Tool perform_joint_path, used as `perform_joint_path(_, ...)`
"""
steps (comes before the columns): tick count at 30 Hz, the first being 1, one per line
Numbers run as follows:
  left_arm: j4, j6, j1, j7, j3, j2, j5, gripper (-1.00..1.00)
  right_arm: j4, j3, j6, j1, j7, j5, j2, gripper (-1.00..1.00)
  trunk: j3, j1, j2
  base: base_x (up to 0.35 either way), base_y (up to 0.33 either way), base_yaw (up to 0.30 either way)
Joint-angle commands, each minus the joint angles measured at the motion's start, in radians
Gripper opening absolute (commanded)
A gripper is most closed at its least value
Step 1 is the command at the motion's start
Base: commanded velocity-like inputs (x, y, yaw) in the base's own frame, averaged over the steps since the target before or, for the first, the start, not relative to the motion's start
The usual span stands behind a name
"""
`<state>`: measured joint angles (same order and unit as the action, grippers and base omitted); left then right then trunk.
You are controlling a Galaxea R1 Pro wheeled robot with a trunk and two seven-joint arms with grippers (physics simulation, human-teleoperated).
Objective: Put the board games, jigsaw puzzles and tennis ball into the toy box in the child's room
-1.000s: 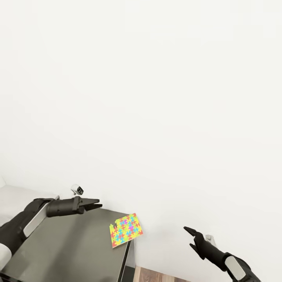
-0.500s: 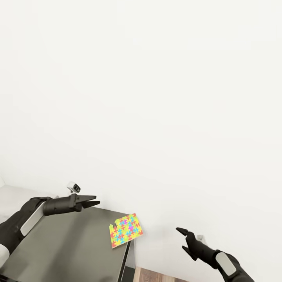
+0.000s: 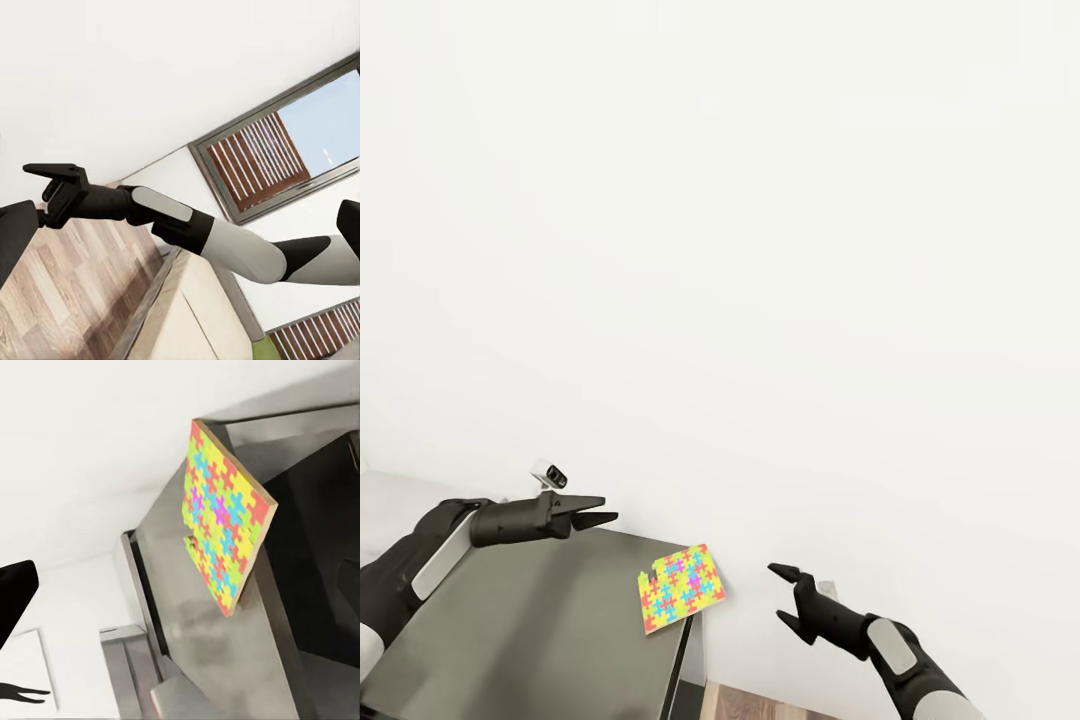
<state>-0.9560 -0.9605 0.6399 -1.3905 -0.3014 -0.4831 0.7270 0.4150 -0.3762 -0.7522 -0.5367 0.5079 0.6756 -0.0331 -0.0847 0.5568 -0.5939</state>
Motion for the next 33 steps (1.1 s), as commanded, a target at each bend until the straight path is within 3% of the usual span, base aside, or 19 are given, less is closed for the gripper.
perform_joint_path(1, 0.0, -0.011, 0.001, -0.002, -0.004, -0.001, 0.005, 1.0, 0.001, -0.007, -0.006, -0.001, 0.001, -0.002, -0.003, 1.0, -0.005, 0.004, -0.009, 0.0, 0.0, 0.0)
perform_joint_path(8, -0.001, -0.012, 0.001, -0.002, -0.003, -0.002, 0.004, 1.0, 0.004, -0.008, -0.002, -0.002, 0.001, -0.002, 0.001, 1.0, -0.027, 0.031, -0.058, 0.0, 0.0, 0.0)
perform_joint_path(14, -0.001, -0.012, 0.001, -0.002, -0.003, -0.001, 0.005, 1.0, 0.004, -0.011, -0.004, -0.008, 0.001, -0.001, 0.046, 1.0, -0.046, 0.054, -0.1, 0.0, 0.0, 0.0)
perform_joint_path(23, -0.038, -0.016, 0.001, -0.002, -0.004, 0.005, 0.008, 1.0, 0.003, -0.007, -0.001, -0.037, -0.002, -0.002, 0.045, 1.0, -0.074, 0.089, -0.163, 0.0, 0.0, 0.0)
perform_joint_path(27, -0.133, -0.04, 0.001, 0.006, -0.005, 0.035, 0.0, 1.0, 0.003, -0.007, -0.002, -0.039, 0.002, -0.003, 0.055, 1.0, -0.087, 0.104, -0.191, 0.0, 0.0, 0.0)
perform_joint_path(29, -0.166, -0.053, 0.001, 0.019, -0.004, 0.068, -0.005, 1.0, 0.003, -0.007, 0.0, -0.04, 0.002, -0.004, 0.056, 1.0, -0.093, 0.112, -0.205, 0.0, 0.0, 0.0)
perform_joint_path(33, -0.203, -0.064, 0.001, 0.044, -0.004, 0.089, -0.006, 1.0, 0.004, -0.006, 0.004, -0.042, 0.004, -0.012, 0.051, 1.0, -0.105, 0.127, -0.233, 0.0, 0.0, 0.0)
